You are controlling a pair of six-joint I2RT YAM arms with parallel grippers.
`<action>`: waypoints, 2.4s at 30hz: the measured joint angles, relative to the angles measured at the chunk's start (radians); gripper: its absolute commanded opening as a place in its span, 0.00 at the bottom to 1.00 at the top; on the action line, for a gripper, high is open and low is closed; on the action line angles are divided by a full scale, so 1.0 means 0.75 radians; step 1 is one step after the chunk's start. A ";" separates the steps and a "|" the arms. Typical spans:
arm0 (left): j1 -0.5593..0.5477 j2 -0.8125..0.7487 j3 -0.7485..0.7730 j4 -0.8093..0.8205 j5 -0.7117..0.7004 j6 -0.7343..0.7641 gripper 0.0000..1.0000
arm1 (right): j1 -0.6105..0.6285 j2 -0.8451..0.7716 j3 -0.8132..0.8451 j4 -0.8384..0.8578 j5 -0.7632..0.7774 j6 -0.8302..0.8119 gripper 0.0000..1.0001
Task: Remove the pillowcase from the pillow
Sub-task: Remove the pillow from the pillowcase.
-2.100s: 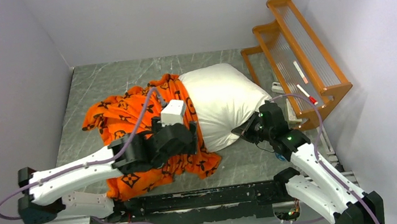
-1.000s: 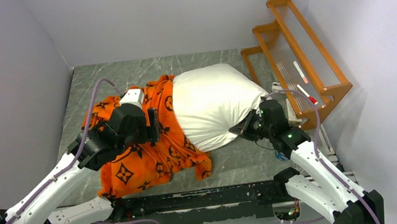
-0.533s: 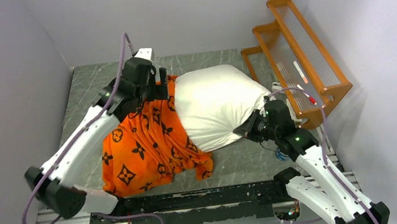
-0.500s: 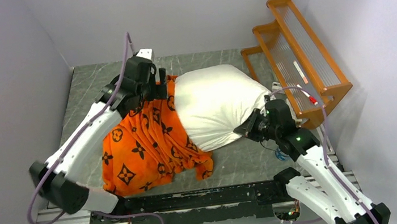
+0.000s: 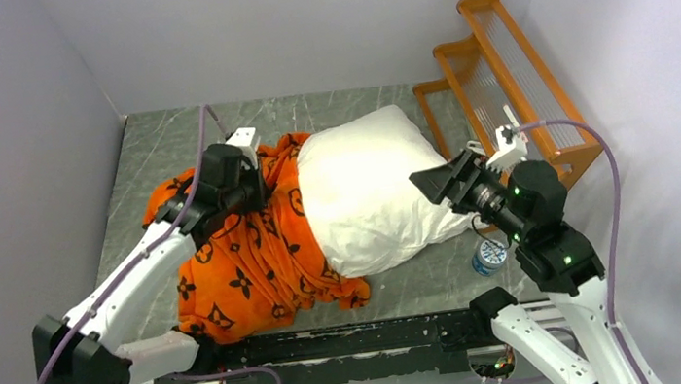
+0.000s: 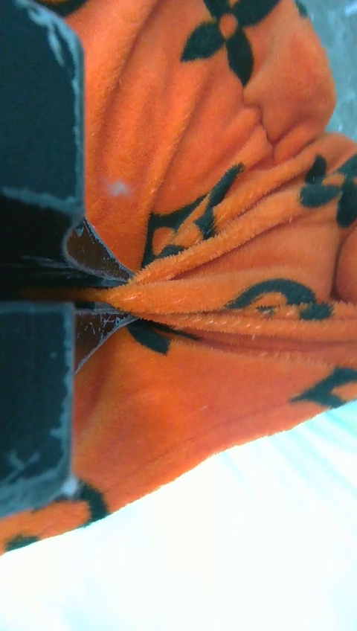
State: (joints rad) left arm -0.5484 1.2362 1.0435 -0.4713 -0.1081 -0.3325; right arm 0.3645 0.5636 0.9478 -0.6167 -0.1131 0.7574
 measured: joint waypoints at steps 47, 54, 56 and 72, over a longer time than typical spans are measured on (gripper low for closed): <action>-0.042 0.130 0.492 -0.199 0.428 0.329 0.97 | 0.494 0.842 -0.364 0.921 0.346 0.020 0.22; -0.042 0.315 0.421 -0.196 0.378 0.351 0.27 | 0.504 0.792 -0.371 0.894 0.347 0.050 0.22; -0.042 0.304 0.392 -0.181 0.327 0.337 0.05 | 0.505 0.787 -0.360 0.867 0.351 0.058 0.22; 0.502 0.029 0.128 -0.261 0.184 0.030 0.05 | 0.547 0.787 -0.283 0.754 0.371 0.149 0.17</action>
State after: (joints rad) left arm -0.1722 1.2579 1.1393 -0.6670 0.0296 -0.3103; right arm 0.7746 1.1542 0.7353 -0.0513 0.1650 0.8688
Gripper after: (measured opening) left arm 0.091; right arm 0.172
